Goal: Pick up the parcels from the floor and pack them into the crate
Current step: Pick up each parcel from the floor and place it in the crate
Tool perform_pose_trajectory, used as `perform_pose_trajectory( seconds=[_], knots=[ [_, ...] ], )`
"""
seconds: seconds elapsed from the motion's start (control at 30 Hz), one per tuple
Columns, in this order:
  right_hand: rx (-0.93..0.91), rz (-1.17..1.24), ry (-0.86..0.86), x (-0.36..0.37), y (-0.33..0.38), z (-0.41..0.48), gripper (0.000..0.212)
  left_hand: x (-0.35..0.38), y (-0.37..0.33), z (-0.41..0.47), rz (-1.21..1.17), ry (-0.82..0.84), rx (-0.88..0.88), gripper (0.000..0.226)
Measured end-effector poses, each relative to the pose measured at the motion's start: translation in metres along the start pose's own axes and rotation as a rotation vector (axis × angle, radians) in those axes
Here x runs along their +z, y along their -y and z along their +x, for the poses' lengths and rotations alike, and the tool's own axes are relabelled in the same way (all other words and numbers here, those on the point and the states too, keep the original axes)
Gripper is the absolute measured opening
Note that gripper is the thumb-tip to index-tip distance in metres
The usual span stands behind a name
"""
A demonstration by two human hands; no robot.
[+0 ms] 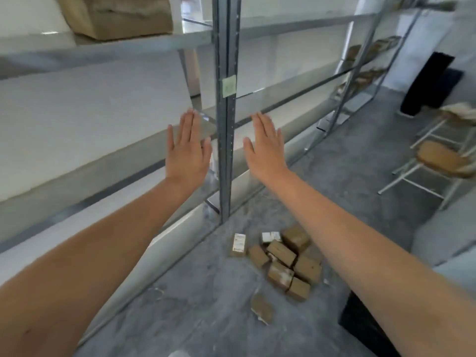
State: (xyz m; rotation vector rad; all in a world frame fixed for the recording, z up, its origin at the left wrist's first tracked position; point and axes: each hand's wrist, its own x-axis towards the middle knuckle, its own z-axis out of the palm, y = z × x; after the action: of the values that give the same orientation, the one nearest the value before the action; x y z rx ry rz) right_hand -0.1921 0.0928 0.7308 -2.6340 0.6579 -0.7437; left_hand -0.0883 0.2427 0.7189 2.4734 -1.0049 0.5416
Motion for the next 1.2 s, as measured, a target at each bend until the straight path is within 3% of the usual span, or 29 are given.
perform_pose_trajectory(
  seconds=[0.3, 0.6, 0.7, 0.8, 1.03, 1.2],
  knots=[
    [0.316, -0.126, 0.078, 0.032, -0.169, -0.013, 0.058, 0.162, -0.089, 0.051, -0.150, 0.235, 0.206, 0.058],
    [0.666, -0.102, 0.234, 0.141, -0.311, -0.005, 0.053, 0.346, -0.083, 0.091, -0.160, 0.550, 0.245, 0.057],
    [0.868, -0.136, 0.343, 0.178, -0.366, -0.040, 0.051, 0.404, -0.068, 0.082, -0.141, 0.651, 0.289, 0.057],
    [1.046, -0.129, 0.448, 0.213, -0.412, -0.083, 0.048, 0.460, -0.059, 0.058, -0.180, 0.751, 0.227, 0.055],
    [1.148, -0.006, 0.650, 0.333, -0.507, -0.190, 0.048, 0.606, -0.060, -0.063, -0.331, 0.976, -0.076, 0.052],
    [1.191, 0.074, 0.755, 0.423, -0.576, -0.246, 0.052, 0.705, -0.074, -0.175, -0.434, 1.147, -0.181, 0.023]
  ],
)
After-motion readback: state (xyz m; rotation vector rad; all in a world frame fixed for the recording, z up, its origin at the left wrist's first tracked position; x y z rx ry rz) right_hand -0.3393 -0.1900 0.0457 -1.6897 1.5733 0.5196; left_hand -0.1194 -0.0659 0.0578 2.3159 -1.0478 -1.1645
